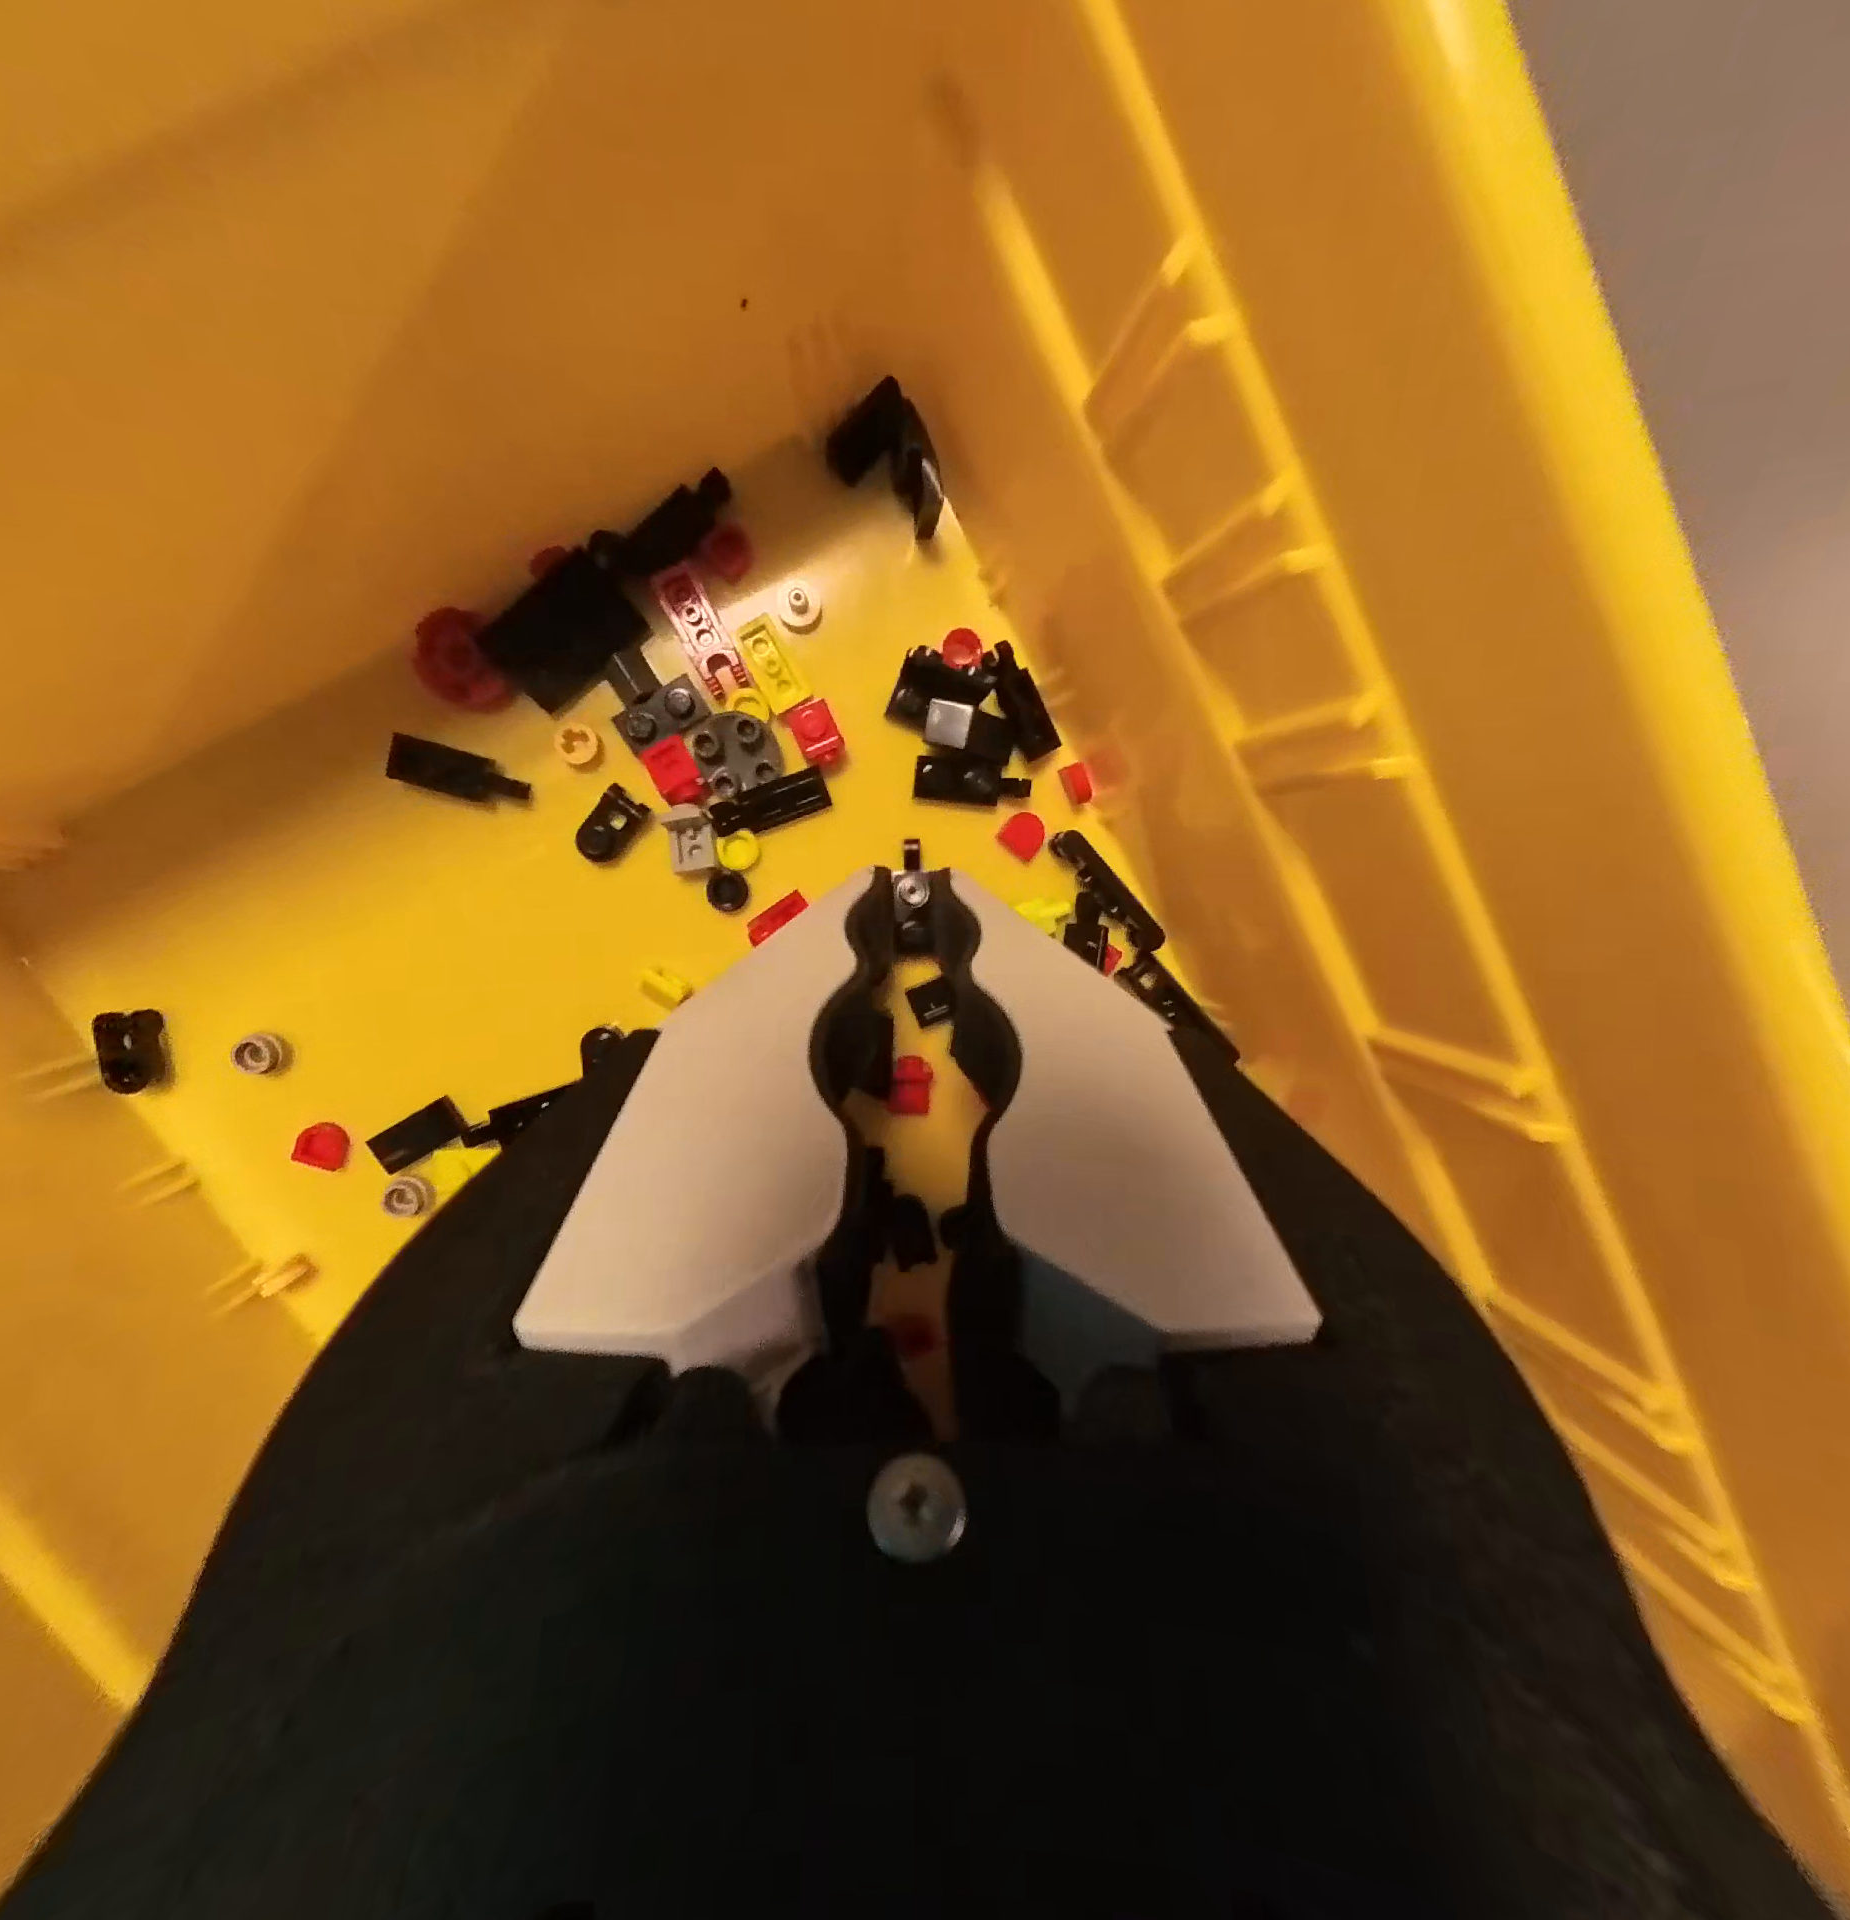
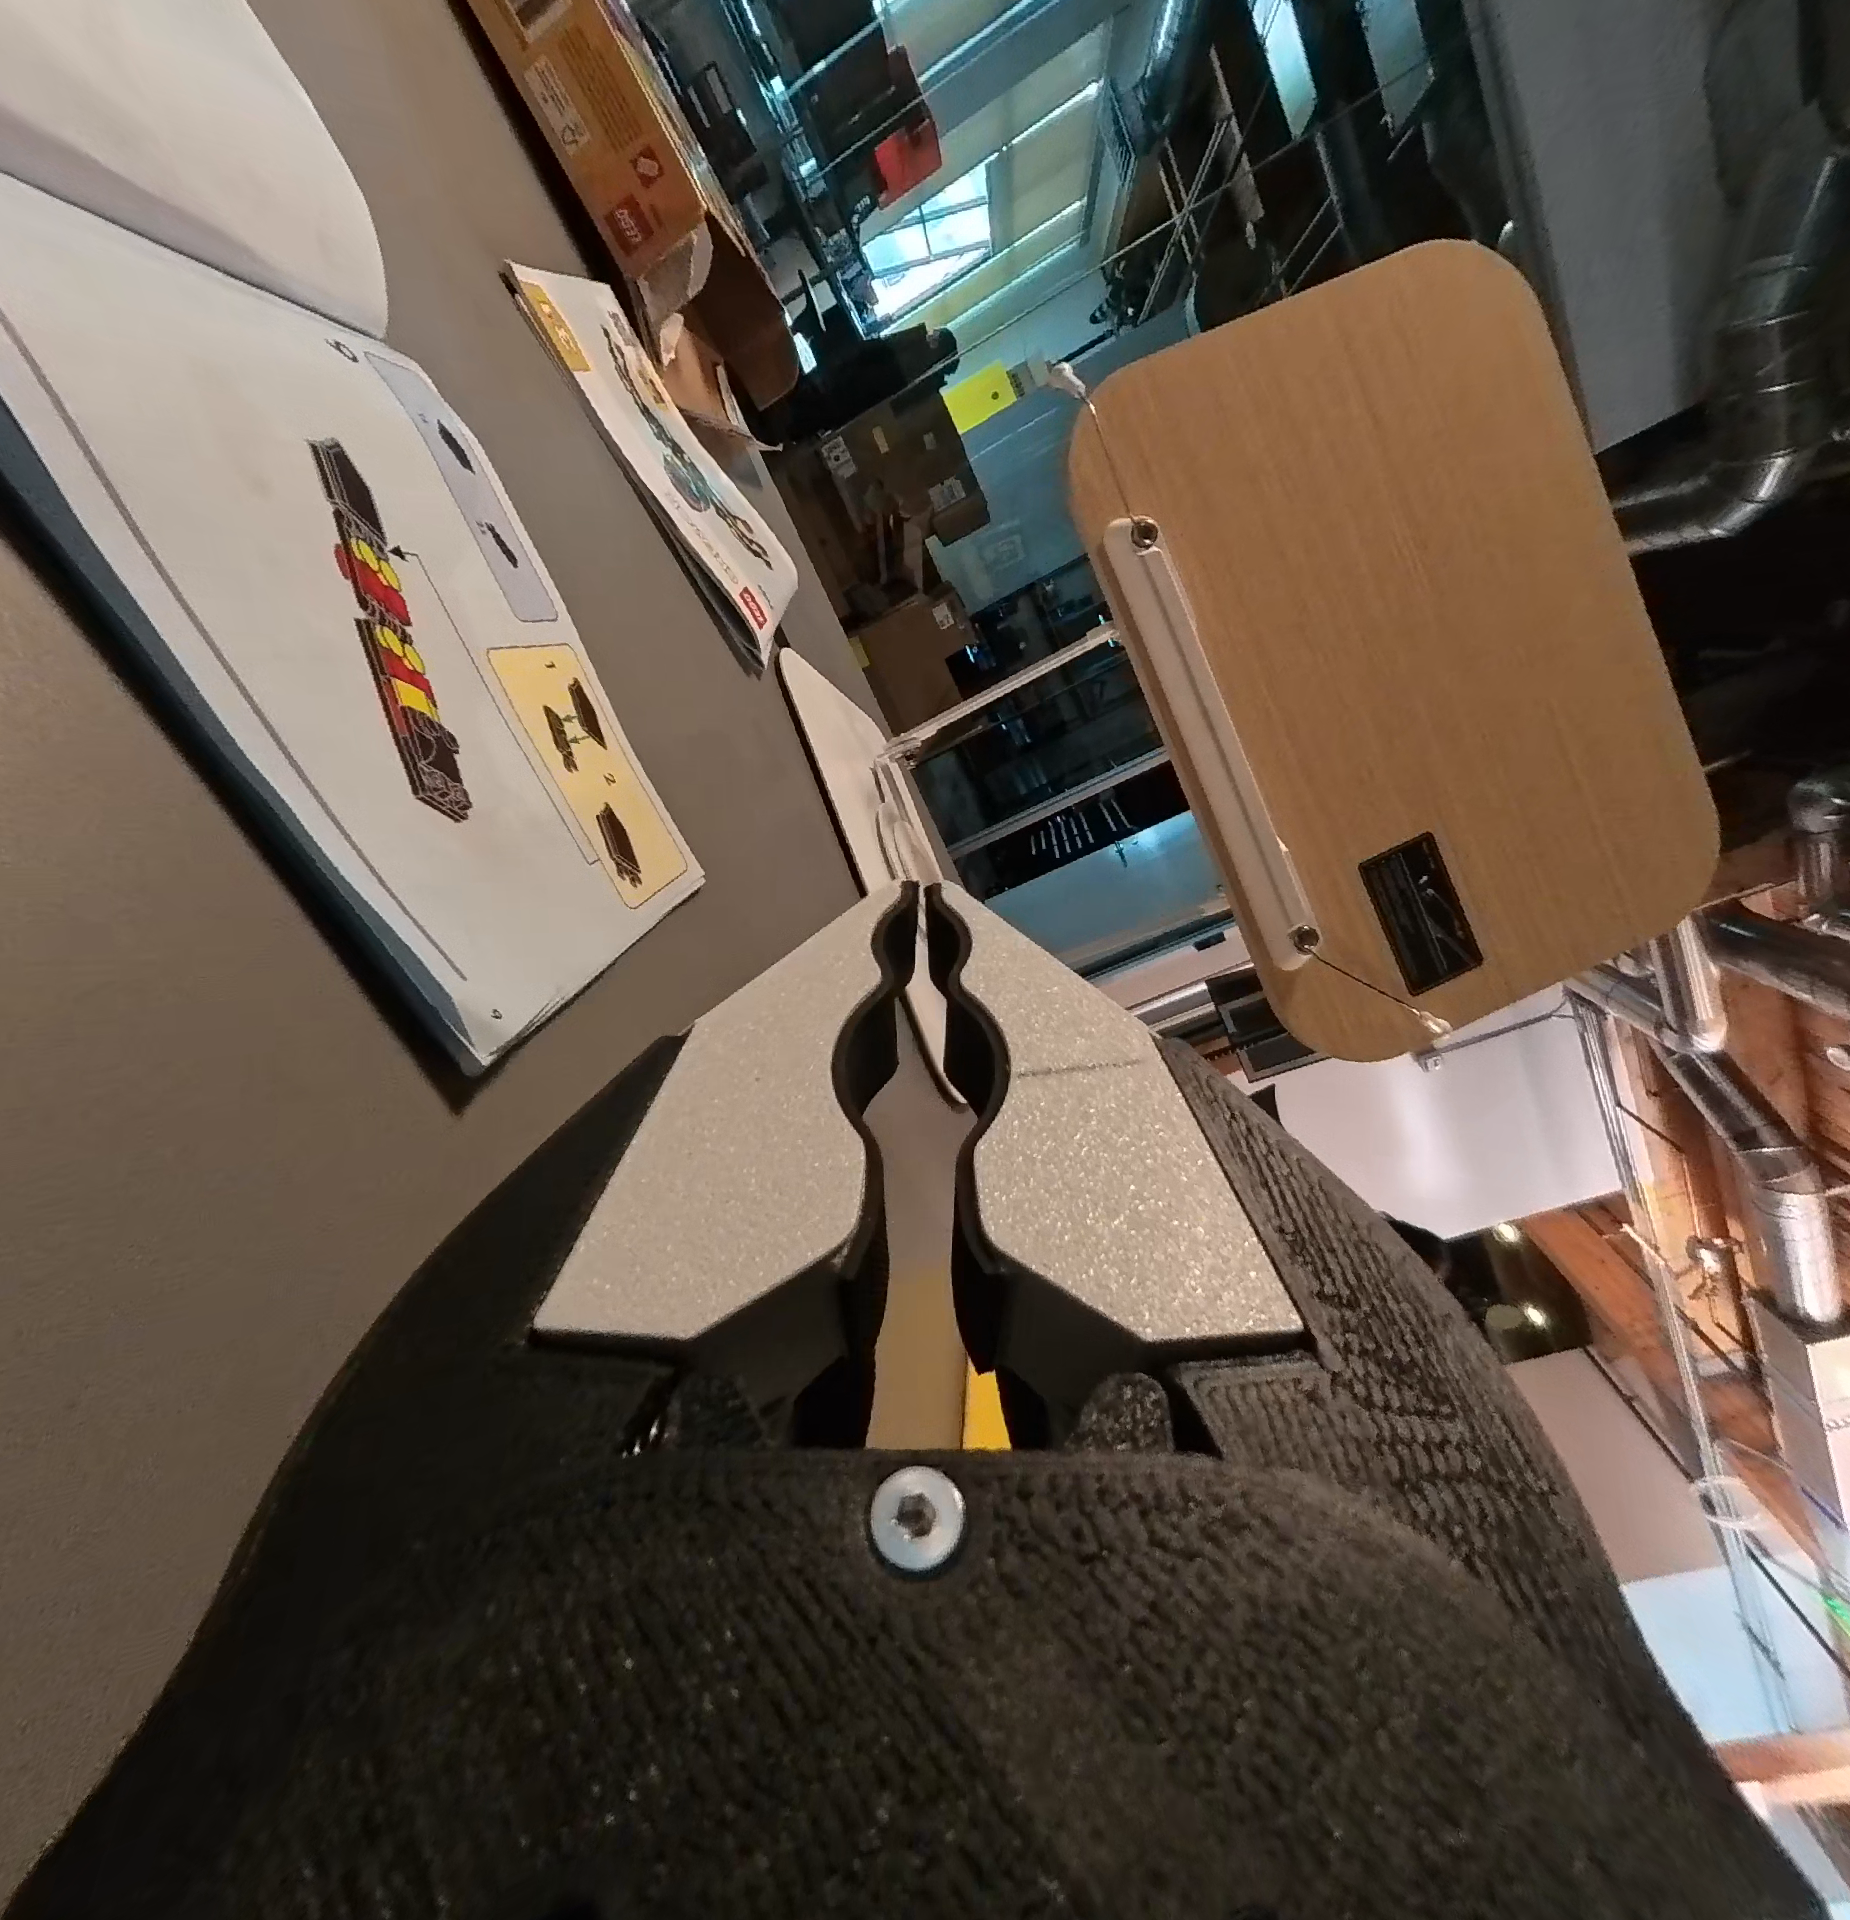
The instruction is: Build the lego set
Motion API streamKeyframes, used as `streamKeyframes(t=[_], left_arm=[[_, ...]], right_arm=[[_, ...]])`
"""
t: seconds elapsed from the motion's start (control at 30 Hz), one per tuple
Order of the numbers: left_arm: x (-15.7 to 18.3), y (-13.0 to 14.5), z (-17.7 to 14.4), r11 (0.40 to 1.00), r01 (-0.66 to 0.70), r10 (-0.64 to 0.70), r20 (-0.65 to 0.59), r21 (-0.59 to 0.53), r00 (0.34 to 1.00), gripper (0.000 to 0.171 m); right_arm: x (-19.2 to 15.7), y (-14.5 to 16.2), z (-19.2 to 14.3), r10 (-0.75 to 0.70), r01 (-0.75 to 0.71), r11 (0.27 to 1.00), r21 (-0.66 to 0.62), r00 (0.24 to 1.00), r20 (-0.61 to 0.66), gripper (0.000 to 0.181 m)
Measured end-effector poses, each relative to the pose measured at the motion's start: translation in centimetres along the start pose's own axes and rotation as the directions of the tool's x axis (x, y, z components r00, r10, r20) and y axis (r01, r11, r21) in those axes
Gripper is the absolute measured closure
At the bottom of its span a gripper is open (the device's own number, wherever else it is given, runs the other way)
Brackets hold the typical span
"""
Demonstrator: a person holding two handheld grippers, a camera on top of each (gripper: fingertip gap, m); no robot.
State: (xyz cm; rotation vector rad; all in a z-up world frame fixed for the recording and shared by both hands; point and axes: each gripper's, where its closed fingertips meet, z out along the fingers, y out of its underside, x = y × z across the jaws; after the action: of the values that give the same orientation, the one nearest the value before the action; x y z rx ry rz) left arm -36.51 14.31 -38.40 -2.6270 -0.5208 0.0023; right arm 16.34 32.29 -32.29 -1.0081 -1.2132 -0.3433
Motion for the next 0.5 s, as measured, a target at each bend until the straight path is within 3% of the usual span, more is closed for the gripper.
streamKeyframes(t=[0.1, 0.2, 0.3, 0.37, 0.5], left_arm=[[0.0, -0.4, -0.8, 1.0, -0.019, 0.018, 0.017, 0.019, 1.0, 0.165], [2.3, -3.1, -6.4, 0.975, -0.081, 0.079, 0.016, 0.209, 0.997, 0.165], [10.5, -4.9, -14.2, 0.857, -0.21, 0.293, -0.109, 0.471, 0.95, 0.165], [17.2, -3.4, -16.9, 0.784, -0.3, 0.479, -0.222, 0.544, 0.849, 0.165], [26.8, 1.2, -15.7, 0.684, -0.51, 0.702, -0.28, 0.521, 0.655, 0.165]], right_arm=[[-0.1, -0.1, 0.0, -0.003, 0.003, 1.0, 0.002, 1.0, 0.002, 0.181], [-0.1, -0.1, 0.0, -0.007, 0.007, 1.0, 0.004, 1.0, 0.002, 0.181], [-0.1, -0.2, 0.0, -0.01, 0.01, 1.0, 0.005, 1.0, 0.003, 0.181], [-0.1, -0.2, 0.0, -0.01, 0.01, 1.0, 0.006, 1.0, 0.003, 0.181], [-0.1, -0.2, 0.0, -0.007, 0.007, 1.0, 0.008, 1.0, 0.002, 0.181]])
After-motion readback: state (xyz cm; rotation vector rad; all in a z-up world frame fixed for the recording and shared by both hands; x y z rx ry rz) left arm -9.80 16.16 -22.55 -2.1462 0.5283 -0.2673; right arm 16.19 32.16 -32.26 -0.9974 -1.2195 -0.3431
